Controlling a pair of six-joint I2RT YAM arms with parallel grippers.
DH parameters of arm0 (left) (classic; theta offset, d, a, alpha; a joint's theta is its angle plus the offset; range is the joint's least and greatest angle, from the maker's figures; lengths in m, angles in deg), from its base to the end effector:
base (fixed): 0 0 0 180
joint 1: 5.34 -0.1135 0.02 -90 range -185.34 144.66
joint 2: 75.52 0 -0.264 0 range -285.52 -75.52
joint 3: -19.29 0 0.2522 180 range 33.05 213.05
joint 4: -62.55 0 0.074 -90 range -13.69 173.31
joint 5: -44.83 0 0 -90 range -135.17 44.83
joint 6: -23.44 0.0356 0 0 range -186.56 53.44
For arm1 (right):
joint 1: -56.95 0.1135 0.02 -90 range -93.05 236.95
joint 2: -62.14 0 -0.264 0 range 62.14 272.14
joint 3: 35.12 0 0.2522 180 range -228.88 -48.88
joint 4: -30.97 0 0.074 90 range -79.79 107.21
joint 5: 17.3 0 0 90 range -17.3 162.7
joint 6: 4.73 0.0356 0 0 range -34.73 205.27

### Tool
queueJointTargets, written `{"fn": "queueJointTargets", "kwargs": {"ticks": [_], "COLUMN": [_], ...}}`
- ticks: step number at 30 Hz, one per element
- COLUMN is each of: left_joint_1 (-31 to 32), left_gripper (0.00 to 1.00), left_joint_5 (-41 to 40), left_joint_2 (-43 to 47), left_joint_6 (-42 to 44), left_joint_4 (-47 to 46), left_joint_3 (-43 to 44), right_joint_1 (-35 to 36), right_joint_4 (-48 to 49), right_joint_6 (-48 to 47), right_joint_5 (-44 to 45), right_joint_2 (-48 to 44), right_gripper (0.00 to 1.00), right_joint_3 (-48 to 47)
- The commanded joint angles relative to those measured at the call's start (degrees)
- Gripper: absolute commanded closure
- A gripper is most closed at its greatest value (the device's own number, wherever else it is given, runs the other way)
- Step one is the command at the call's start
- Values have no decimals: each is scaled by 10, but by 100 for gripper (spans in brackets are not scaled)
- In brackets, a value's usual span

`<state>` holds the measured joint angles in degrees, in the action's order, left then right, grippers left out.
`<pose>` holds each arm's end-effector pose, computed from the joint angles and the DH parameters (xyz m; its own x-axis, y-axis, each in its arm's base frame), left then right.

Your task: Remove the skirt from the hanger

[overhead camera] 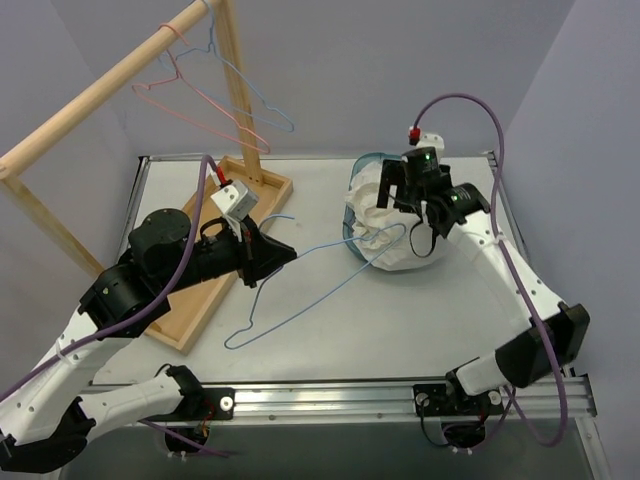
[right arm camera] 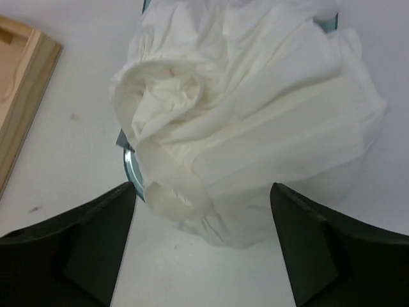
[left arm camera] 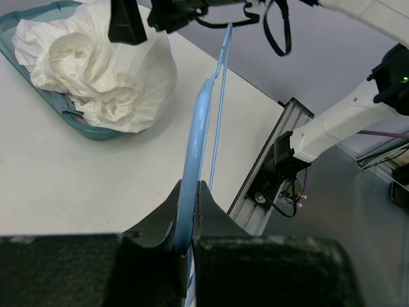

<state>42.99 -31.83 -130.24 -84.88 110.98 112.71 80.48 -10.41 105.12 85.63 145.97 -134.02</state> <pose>0.1078 -0.1335 0.4683 -0.3826 -0.0301 -0.9234 0.7982 0.4925 -0.3468 0.3081 0.1255 0.3934 -0.4519 0.1642 -0.8768 -0.0550 0.9759 0.2111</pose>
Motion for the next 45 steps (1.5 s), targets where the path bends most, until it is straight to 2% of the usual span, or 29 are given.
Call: {"fn": "queueJointTargets", "kwargs": {"ticks": [1,3,4,5,9,14,17,20,21,24,25,26,27,29,30,32,35,39,41,42,43,45], "left_joint_1": [1,1,1,2,2,3,4,4,4,3,4,4,3,3,3,3,3,3,3,2,3,3], "left_gripper": [98,98,98,98,98,98,98,98,98,98,98,98,98,98,98,98,98,98,98,98,98,98], "left_joint_5": [-1,-1,-2,-1,5,8,11,15,17,12,10,8,6,1,2,2,6,35,79,93,108,133], "left_joint_2": [-4,-6,-6,-5,7,15,19,15,13,5,3,2,-2,-6,-9,-14,-22,-35,-37,-39,-40,-40], "left_joint_6": [9,9,8,6,-12,-22,-25,-17,-11,10,15,22,37,52,68,82,101,123,133,138,141,145], "left_joint_4": [-1,0,2,2,-4,4,7,20,23,43,51,57,64,87,102,122,157,195,200,203,207,211], "left_joint_3": [38,44,46,48,37,32,29,30,30,37,44,49,54,69,73,89,104,130,137,144,148,155], "right_joint_1": [-1,-1,-1,0,-23,-53,-51,-50,-49,-43,-34,-30,-25,-16,-16,-17,-30,-38,-38,-38,-38,-37], "right_joint_4": [39,66,68,70,106,108,99,104,99,67,56,28,14,-22,-30,-55,-60,-39,-40,-41,-38,-29], "right_joint_6": [72,84,86,89,76,58,53,54,54,37,25,20,17,11,10,1,-9,-53,-61,-62,-61,-55], "right_joint_5": [-15,-19,-13,-7,-11,-47,-44,-36,-32,-28,-31,-32,-33,-50,-57,-62,-78,-209,-344,-393,-483,-545], "right_joint_2": [-46,-47,-42,-34,61,226,263,232,220,155,121,105,89,41,25,-23,-91,-164,-186,-192,-210,-237], "right_gripper": [37,66,95,100,100,100,100,100,100,85,74,67,52,36,19,3,0,0,1,7,10,15], "right_joint_3": [102,140,160,167,169,87,65,78,77,48,36,23,-7,-32,-53,-71,-78,-53,-36,-27,-15,24]}}
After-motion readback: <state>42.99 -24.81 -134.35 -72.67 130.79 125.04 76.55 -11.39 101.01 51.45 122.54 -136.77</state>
